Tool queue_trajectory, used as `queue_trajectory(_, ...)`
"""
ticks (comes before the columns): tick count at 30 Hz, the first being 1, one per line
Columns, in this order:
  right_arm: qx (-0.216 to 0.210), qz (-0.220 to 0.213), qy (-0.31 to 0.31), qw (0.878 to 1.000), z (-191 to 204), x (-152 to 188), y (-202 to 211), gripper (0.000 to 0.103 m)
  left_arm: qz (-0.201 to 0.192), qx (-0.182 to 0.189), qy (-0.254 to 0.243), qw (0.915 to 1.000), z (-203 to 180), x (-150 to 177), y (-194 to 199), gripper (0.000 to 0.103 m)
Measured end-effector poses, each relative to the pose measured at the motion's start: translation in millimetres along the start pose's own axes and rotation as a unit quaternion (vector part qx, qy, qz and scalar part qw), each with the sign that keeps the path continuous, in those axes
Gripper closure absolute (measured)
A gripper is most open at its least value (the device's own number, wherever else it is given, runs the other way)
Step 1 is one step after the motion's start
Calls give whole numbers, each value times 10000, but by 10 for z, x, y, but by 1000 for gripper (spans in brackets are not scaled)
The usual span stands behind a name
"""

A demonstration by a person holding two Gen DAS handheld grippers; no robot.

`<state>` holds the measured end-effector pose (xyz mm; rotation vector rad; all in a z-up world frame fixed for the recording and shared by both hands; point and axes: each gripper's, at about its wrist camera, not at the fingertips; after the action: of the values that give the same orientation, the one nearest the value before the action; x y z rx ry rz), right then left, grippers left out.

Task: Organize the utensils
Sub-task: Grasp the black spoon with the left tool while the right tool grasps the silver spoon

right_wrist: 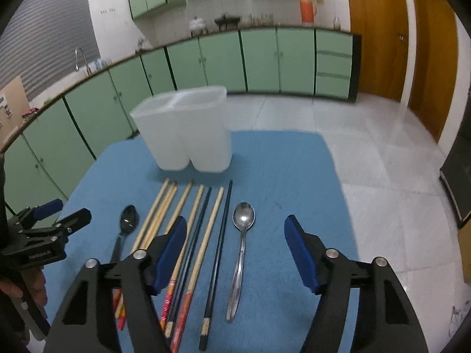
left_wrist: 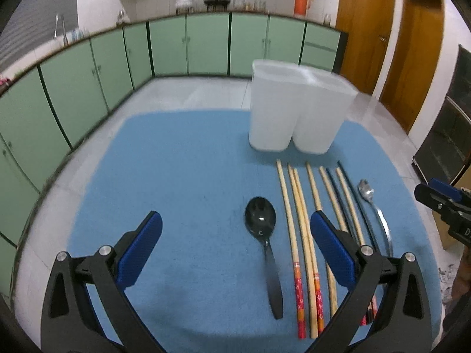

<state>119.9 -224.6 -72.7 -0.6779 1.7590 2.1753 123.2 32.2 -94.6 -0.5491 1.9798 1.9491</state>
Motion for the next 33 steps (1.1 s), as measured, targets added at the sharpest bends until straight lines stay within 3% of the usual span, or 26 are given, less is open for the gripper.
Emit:
queue_trajectory(5, -11, 296, -62, 9995, -75, -53, -284, 42, 281, -133, -25, 9995, -74, -73, -293, 8)
queue_trajectory(11, -58, 456, -138, 9988, -146, -84, -438, 43, 678, -158, 31, 9976, -116, -163, -595, 21)
queue_trajectory(16, -97, 652, -92, 9978, -162, -178, -579, 54, 819, -145, 82, 9965, -108, -200, -684, 24)
queue_trajectory(20, -115, 783, -68, 9968, -167, -235, -690, 58, 943, -30, 166, 9954, -72, -210, -743, 33)
queue_trajectory(26, -278, 1005, -198, 9943, -217, -302, -867, 60, 919, 8, 167, 9956, -80, -253, -747, 35)
queue_trajectory(30, -237, 1035, -194, 9942, -223, -350, -904, 65, 901, 47, 159, 9958, -106, -269, -731, 46)
queue_trajectory(32, -208, 1062, -178, 9940, -216, -370, -926, 75, 889, 60, 162, 9959, -129, -292, -726, 53)
queue_trajectory(33, -191, 1074, -160, 9939, -203, -359, -925, 75, 878, 60, 160, 9960, -142, -293, -724, 59)
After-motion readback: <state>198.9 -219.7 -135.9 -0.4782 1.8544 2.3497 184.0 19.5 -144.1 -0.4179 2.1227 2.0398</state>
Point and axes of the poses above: each gripper's, at about its wrist camera, not at the fingertips, and y roughly against the way its jaws point, z to its left, x to its underside, and after that the axes turned 14 degrees about z, right-handed
